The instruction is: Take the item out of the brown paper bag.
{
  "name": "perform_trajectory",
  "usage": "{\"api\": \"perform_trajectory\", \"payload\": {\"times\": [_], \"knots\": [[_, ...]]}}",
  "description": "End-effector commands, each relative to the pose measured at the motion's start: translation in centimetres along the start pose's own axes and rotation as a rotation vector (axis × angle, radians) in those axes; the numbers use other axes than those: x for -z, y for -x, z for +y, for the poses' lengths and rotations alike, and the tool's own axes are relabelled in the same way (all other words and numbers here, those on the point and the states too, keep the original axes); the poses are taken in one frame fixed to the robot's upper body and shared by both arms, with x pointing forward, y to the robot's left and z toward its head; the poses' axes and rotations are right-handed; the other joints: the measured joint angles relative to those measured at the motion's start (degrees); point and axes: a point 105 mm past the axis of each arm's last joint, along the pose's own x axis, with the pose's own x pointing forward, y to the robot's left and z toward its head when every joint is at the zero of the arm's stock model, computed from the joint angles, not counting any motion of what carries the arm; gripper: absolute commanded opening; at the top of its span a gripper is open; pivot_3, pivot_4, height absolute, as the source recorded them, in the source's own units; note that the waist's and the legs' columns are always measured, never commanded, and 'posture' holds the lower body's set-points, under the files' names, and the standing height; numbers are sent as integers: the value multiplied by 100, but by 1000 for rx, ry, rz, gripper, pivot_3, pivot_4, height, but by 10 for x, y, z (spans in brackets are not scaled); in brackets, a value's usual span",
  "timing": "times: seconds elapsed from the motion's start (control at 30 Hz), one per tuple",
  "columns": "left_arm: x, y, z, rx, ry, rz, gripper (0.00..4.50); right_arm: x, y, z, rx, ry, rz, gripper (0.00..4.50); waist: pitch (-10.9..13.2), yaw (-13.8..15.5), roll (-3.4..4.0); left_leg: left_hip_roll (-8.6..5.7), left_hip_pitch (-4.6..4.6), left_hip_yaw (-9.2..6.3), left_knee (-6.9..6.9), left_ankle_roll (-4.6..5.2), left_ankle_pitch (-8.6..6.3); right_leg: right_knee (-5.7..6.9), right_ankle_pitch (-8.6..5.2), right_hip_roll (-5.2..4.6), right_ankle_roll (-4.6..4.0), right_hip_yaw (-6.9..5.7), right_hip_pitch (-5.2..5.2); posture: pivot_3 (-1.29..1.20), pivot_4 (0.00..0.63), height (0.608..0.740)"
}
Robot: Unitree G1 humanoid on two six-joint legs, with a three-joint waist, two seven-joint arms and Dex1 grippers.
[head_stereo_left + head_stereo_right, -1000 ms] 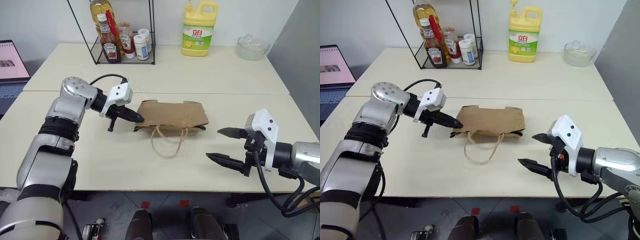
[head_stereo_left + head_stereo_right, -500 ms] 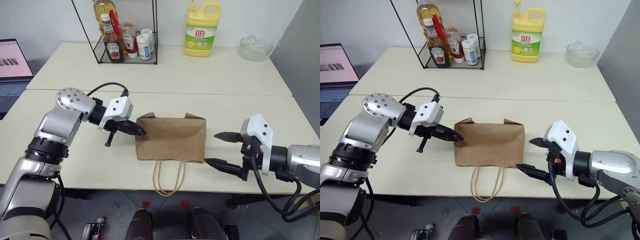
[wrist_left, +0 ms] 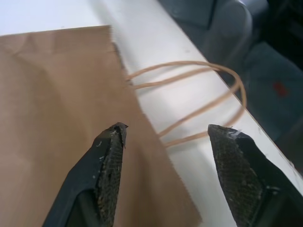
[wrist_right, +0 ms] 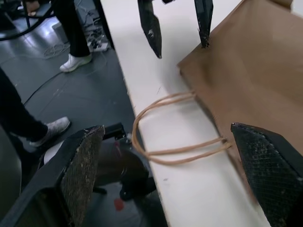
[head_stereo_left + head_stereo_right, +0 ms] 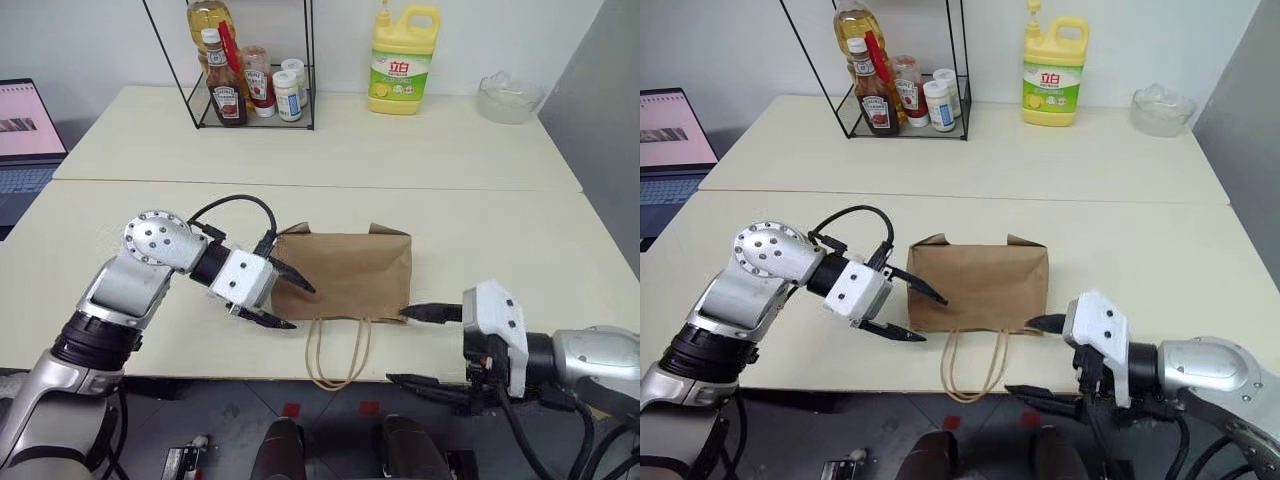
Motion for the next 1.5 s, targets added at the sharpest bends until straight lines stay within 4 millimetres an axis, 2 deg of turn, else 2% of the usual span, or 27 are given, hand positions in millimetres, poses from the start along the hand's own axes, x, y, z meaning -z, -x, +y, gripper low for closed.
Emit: {"api": "perform_trajectory", "payload": {"times": [0.03, 0.3, 0.73, 0.87, 0.97, 1.1, 1.27, 1.5], "knots": [[0, -9, -1, 23, -90, 9, 2874, -6, -2, 14, -52, 67, -15, 4500, -1, 1, -1, 0, 1, 0, 0, 0, 0, 1, 0, 0, 0, 0, 0, 0, 150, 740], [3, -43, -5, 46, -212, -23, 2874, -5, -8, 12, -55, 71, -15, 4500, -3, 1, -4, 0, 7, 0, 2, 1, 0, 0, 0, 1, 0, 0, 7, 0, 150, 740], [14, -75, -4, 24, -336, -38, 2874, -6, -10, 15, -52, 70, -14, 4500, -5, 6, -7, -1, 30, 0, 1, 1, 0, -3, 0, 0, 0, 1, 32, 0, 150, 740], [12, -81, -2, 11, -339, -56, 2086, -5, -11, 16, -51, 72, -12, 4500, -5, 6, -8, -1, 68, 0, -3, 2, -1, -10, 0, -1, 1, 1, 73, 0, 150, 740], [7, -81, -1, -7, -313, -80, 1139, -5, -11, 14, -43, 84, -7, 4500, -5, 4, -8, -1, 78, 1, -4, 2, -1, -8, -1, 0, 2, 2, 81, 0, 150, 740], [0, -73, 10, -94, -122, -143, 22, -6, -11, 11, -22, 123, 0, 4500, -5, 1, -8, -1, 78, 1, -4, 2, -1, -7, -1, 0, 2, 3, 81, 0, 150, 740], [-9, -57, 35, -214, 111, -216, 22, 6, -11, 17, -75, 260, 92, 4500, -5, 0, -8, -1, 78, 0, -3, 2, -1, -7, -1, 0, 2, 2, 80, 0, 150, 740], [-20, -53, 56, -270, 231, -267, 22, 25, -13, 17, -139, 489, 163, 4500, -5, 1, -8, -1, 79, 1, -3, 1, -1, -9, -2, 0, 3, 3, 81, 0, 150, 740]]}}
